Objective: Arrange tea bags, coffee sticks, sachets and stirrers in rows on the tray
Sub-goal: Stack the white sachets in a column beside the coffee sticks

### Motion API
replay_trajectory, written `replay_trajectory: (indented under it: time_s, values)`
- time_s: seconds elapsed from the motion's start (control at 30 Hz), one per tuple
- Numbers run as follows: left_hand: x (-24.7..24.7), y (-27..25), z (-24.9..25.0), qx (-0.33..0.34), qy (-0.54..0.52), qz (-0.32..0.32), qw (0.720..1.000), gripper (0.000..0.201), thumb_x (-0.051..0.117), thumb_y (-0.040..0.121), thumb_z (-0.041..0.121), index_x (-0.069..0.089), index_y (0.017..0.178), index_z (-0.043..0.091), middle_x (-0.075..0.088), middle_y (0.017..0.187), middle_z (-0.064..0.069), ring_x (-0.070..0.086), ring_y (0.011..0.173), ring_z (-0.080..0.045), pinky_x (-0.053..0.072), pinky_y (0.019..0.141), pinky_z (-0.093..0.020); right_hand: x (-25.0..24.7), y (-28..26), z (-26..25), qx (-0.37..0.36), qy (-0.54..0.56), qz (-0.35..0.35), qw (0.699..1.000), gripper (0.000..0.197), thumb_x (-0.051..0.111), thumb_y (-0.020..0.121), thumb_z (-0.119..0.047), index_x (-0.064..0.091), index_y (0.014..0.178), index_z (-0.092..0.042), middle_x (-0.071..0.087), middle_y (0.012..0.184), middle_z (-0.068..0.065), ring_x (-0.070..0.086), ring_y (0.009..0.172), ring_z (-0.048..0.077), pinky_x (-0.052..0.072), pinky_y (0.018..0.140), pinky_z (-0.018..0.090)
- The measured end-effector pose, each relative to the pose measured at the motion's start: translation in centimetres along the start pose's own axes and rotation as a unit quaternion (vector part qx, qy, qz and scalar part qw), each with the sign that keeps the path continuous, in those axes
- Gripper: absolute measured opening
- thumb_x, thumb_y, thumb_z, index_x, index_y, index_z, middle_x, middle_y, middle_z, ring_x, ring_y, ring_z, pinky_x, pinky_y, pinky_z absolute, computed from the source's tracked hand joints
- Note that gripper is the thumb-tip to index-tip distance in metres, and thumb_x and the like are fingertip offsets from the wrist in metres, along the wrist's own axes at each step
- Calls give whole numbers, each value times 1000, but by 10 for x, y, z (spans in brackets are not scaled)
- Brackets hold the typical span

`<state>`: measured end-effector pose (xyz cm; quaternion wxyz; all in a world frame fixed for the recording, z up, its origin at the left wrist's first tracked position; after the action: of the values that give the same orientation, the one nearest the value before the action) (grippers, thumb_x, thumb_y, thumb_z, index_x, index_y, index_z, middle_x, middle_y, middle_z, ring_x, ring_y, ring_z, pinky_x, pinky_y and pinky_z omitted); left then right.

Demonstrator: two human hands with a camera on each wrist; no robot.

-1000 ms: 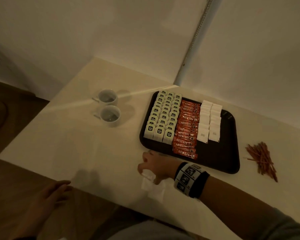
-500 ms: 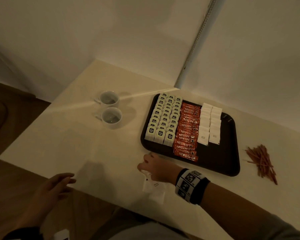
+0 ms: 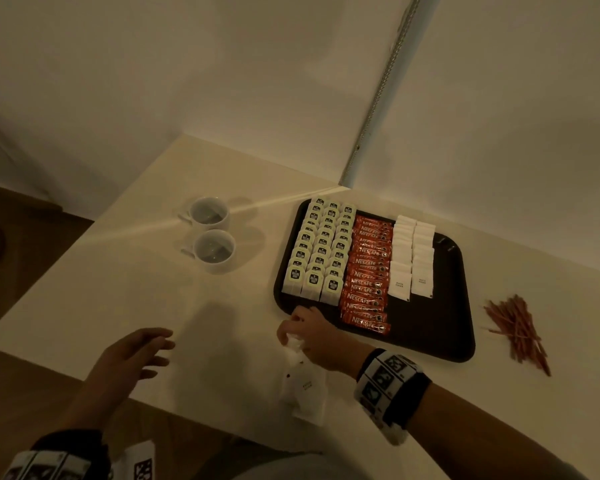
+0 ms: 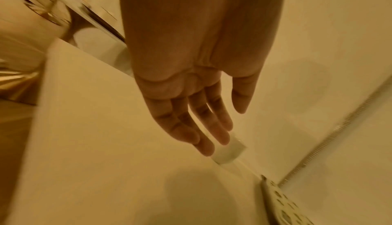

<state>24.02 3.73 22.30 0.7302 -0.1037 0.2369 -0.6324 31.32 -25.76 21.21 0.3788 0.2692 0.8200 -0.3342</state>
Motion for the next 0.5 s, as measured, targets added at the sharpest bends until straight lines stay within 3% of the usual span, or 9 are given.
replay_trajectory:
  time_s: [0.07, 0.17, 0.27, 0.33, 0.4, 0.43, 0.5]
  values:
    - [19, 6, 23, 17, 18, -24, 999, 18, 49, 97, 13, 66, 102, 12, 70, 98, -11, 65, 90, -33, 48, 77, -39, -23, -5, -7, 5, 90, 35, 995, 33, 49, 84, 5, 56, 105, -19, 43, 112, 2, 41, 102, 13, 40, 85, 18]
    - [55, 16, 62, 55, 14, -72, 996, 20, 48, 98, 18, 67, 101, 12, 73, 93, -5, 66, 91, -33, 51, 80, -37, -66, -13, -21, -41, 158, 106, 981, 31, 55, 79, 3, 58, 102, -17, 45, 105, -1, 42, 89, -3, 35, 75, 6]
    - [100, 24, 101, 27, -69, -180, 981, 40, 40, 96, 42, 63, 111, 14, 72, 104, -4, 67, 100, -32, 51, 91, -46, -103, -16, -32, -103, 151, 195, 963, 29, 61, 76, -2, 59, 101, -17, 49, 103, 6, 47, 93, 12, 36, 82, 10]
    - [132, 29, 127, -45, -186, -269, 944, 61, 34, 88, 60, 59, 122, 16, 68, 116, -9, 64, 105, -33, 48, 96, -49, -123, -15, -33, -114, 108, 255, 954, 31, 63, 75, -6, 58, 103, -18, 47, 102, 8, 46, 96, 20, 38, 85, 20]
    - [161, 30, 155, -66, -280, -360, 887, 73, 28, 86, 69, 56, 131, 19, 61, 128, -12, 58, 113, -33, 45, 98, -49, -138, -14, -29, -107, 61, 294, 948, 31, 64, 76, -11, 59, 106, -18, 45, 103, 7, 43, 97, 22, 38, 82, 24]
    - [172, 29, 169, -66, -314, -376, 869, 74, 27, 86, 70, 58, 129, 19, 61, 127, -12, 58, 112, -30, 48, 94, -46, -145, -15, -27, -100, 46, 303, 946, 31, 67, 78, -15, 59, 108, -19, 44, 104, 5, 41, 98, 21, 36, 81, 23]
    - [190, 30, 190, -81, -371, -364, 850, 69, 28, 90, 67, 71, 111, 17, 69, 110, -7, 66, 98, -20, 56, 78, -32, -155, -20, -20, -81, 47, 308, 947, 38, 73, 76, -32, 60, 110, -21, 43, 104, 3, 38, 98, 17, 36, 82, 22]
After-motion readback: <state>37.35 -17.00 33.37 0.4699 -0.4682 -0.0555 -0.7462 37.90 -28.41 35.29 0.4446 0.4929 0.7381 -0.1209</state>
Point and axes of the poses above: each hand's wrist, its own y-axis towards the middle knuckle, its own x-axis out of the palm, z = x × y, the point moved 2 cm from there along y, towards the middle knuckle
